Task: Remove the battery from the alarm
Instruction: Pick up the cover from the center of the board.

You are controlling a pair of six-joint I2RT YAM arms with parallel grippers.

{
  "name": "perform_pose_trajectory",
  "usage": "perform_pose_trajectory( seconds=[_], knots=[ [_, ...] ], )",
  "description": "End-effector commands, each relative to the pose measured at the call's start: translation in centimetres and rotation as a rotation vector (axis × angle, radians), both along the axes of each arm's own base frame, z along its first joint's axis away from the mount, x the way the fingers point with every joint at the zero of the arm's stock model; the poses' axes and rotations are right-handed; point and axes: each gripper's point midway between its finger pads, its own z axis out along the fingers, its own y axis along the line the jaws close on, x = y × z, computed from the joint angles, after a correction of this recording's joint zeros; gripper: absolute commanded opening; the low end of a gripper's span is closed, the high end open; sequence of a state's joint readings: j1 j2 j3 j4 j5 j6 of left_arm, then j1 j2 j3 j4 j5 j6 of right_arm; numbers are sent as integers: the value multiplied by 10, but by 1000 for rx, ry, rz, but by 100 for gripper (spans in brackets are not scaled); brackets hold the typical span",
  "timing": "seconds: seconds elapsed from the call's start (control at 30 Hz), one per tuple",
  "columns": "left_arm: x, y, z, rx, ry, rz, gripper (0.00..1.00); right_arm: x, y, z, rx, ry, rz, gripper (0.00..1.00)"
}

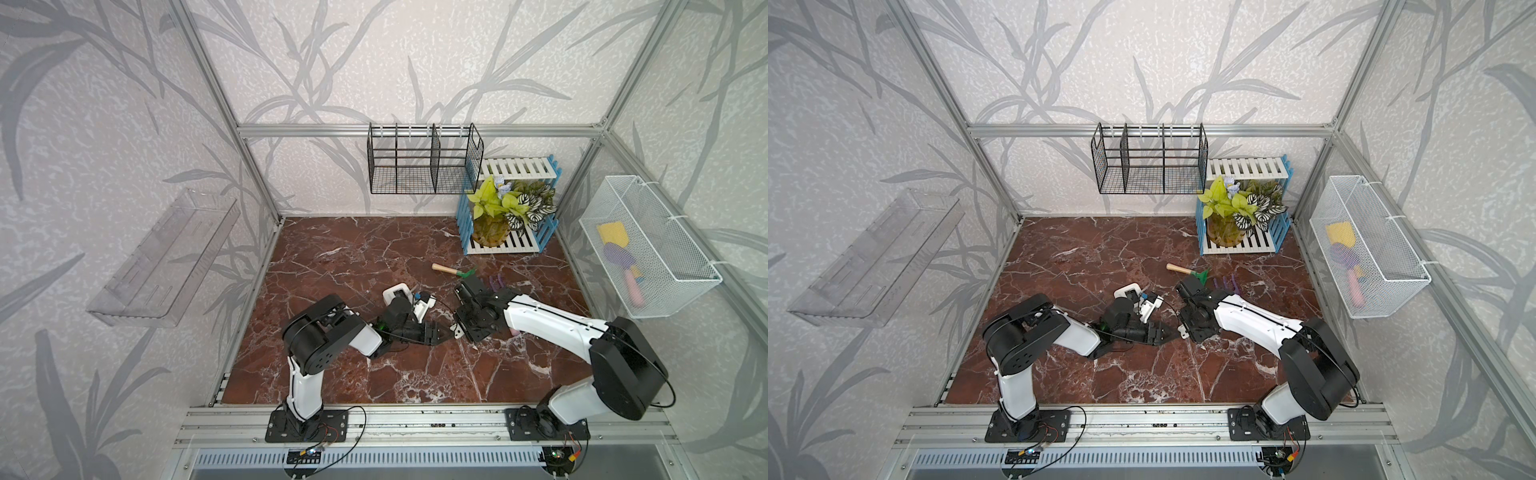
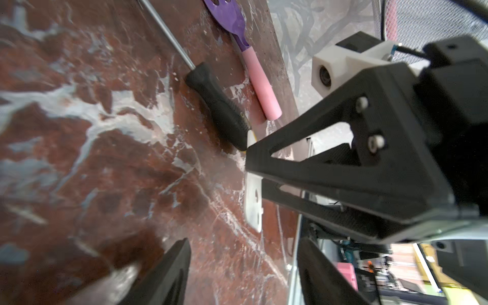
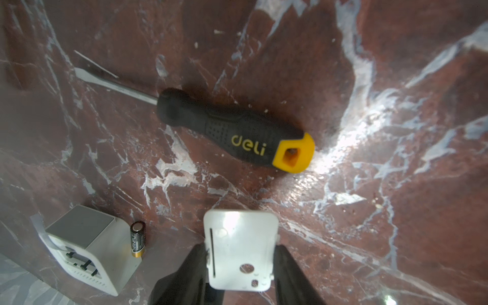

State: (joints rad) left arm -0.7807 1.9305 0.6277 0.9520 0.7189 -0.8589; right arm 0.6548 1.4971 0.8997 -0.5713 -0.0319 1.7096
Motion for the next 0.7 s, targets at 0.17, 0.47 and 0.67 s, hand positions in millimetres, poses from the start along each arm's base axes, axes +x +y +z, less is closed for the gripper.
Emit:
perform_pose_trajectory(
  seconds=[0.17,0.47,0.67],
  knots=[
    [4,-19,18,-130,68,-23,31,0,4,5,28,-22,5,44],
    [5,-25,23,-167,113,-37,13,2,6,6,33,-31,26,45],
    [8,-18,24,-169,121,-18,2,8,4,17,25,-84,46,51]
  ],
)
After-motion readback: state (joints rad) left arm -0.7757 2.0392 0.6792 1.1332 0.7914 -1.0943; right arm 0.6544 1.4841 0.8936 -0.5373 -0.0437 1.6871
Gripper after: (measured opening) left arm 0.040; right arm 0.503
